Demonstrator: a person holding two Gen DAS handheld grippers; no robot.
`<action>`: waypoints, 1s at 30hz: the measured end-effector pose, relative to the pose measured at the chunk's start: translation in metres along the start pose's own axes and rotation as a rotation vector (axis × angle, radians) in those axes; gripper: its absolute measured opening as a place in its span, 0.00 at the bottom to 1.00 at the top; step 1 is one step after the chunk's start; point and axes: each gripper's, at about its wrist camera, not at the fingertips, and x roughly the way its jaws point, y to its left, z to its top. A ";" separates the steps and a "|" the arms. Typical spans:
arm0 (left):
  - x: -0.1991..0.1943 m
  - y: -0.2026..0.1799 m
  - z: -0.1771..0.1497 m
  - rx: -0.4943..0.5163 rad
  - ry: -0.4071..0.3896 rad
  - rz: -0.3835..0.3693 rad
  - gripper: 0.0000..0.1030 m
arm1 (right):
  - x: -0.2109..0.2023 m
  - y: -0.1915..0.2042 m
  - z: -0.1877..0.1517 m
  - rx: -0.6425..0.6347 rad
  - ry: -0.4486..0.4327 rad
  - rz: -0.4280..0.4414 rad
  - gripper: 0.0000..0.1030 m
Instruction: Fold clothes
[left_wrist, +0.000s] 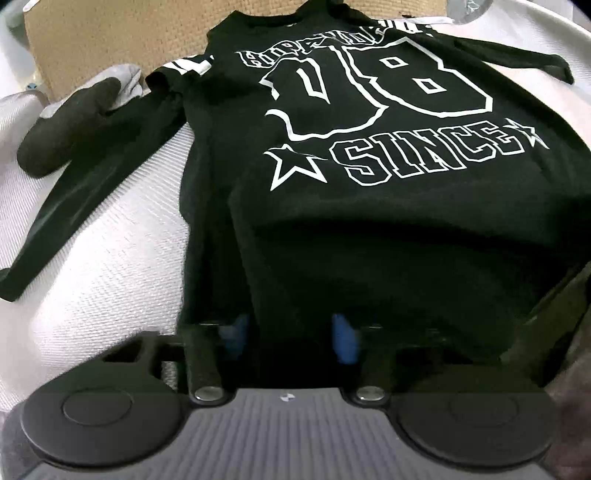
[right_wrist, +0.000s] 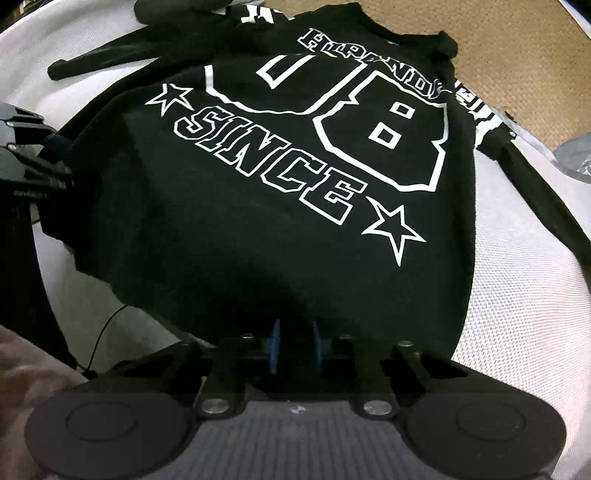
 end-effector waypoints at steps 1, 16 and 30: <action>-0.003 0.005 -0.001 -0.011 -0.001 -0.016 0.12 | -0.002 0.000 -0.001 0.000 0.001 0.011 0.13; -0.014 0.026 -0.003 0.002 0.074 -0.010 0.13 | -0.038 -0.049 0.001 0.256 -0.120 0.161 0.42; -0.044 0.053 0.014 -0.149 -0.011 0.001 0.40 | 0.007 -0.125 0.001 0.549 -0.106 -0.015 0.59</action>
